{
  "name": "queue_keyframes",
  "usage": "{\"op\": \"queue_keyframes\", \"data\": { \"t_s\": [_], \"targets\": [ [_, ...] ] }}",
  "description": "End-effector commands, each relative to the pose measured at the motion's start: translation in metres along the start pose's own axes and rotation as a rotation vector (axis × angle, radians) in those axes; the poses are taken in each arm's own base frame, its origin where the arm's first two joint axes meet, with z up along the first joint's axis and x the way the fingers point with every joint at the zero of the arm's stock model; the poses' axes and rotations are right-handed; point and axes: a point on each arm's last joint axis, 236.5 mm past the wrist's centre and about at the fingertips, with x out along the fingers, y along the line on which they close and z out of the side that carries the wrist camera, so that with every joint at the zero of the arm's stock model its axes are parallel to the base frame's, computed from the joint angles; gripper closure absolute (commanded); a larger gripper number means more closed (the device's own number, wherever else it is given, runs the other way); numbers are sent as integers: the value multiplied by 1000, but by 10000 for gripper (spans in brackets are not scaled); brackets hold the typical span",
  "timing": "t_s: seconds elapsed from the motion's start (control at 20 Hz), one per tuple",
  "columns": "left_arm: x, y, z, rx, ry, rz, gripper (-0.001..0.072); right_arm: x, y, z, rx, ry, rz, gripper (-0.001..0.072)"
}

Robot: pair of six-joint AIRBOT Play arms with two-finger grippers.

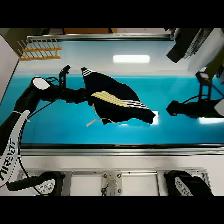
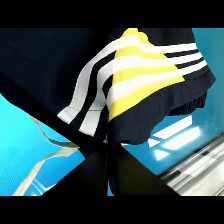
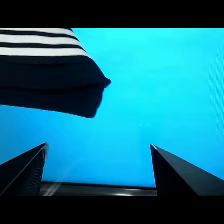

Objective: Fold the clothes and pants, and hang the long-sleeved shirts on hangers.

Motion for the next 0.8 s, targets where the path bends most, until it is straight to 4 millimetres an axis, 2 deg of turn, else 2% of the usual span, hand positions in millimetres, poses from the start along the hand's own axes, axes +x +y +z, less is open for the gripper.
{"op": "queue_keyframes", "data": {
  "t_s": [0.0,0.15,0.35,0.5,0.55,0.6,0.65,0.75],
  "targets": [
    [-1,0,0,0,0,-1,698,70,-26,-40,63,161,-16,17],
    [-1,0,0,0,0,0,698,118,-14,-48,149,212,72,17],
    [-1,1,0,-1,1,0,698,158,14,-46,247,235,212,23],
    [-1,0,0,-1,0,-1,698,177,22,-49,278,243,223,44],
    [-1,0,0,0,0,-1,698,181,25,-47,276,234,223,137],
    [-1,1,0,-1,0,0,698,183,28,-44,273,221,224,191],
    [-1,0,0,-1,-1,0,698,186,31,-40,274,198,224,215],
    [-1,1,0,-1,0,0,698,188,35,-30,285,158,227,215]
  ]
}}
